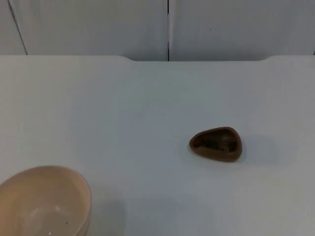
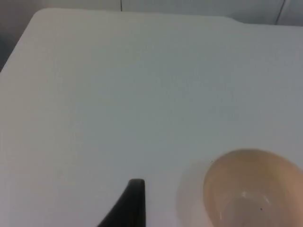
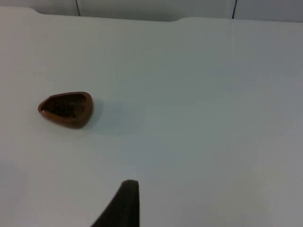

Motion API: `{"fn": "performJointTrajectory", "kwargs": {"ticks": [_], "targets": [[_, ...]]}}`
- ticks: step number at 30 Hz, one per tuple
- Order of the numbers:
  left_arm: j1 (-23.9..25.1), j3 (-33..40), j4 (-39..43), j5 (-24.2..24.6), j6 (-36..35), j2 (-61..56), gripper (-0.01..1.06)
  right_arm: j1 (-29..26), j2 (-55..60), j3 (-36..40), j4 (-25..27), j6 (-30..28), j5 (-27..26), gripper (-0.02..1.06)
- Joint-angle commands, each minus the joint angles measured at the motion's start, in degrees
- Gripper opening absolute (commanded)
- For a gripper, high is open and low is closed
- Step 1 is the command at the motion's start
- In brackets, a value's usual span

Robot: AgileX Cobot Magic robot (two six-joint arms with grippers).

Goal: Pick up the bowl with the left hand and pour the coffee beans from the cup into the bowl with the right hand.

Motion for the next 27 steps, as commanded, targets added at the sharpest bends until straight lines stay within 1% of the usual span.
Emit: {"fn": "performJointTrajectory", "kwargs": {"ticks": [1, 10, 22, 27], "targets": [[0.1, -1.2, -0.9, -0.3, -0.1, 0.8, 1.05, -0.4, -0.2, 0.4, 0.0, -0.2, -0.1, 1.05], [0.1, -5.5, -0.2, -0.7, -0.1, 7.9, 1.05, -0.4, -0.2, 0.4, -0.4, -0.3, -0.1, 1.05], [0.1, -6.1, -1.0, -0.8, -0.1, 14.8, 1.05, -0.4, -0.2, 0.4, -0.4, -0.4, -0.1, 1.05], [0.1, -6.1, -1.2, -1.8, -0.1, 16.9, 1.05, -0.4, -0.2, 0.4, -0.4, -0.4, -0.1, 1.05]]}}
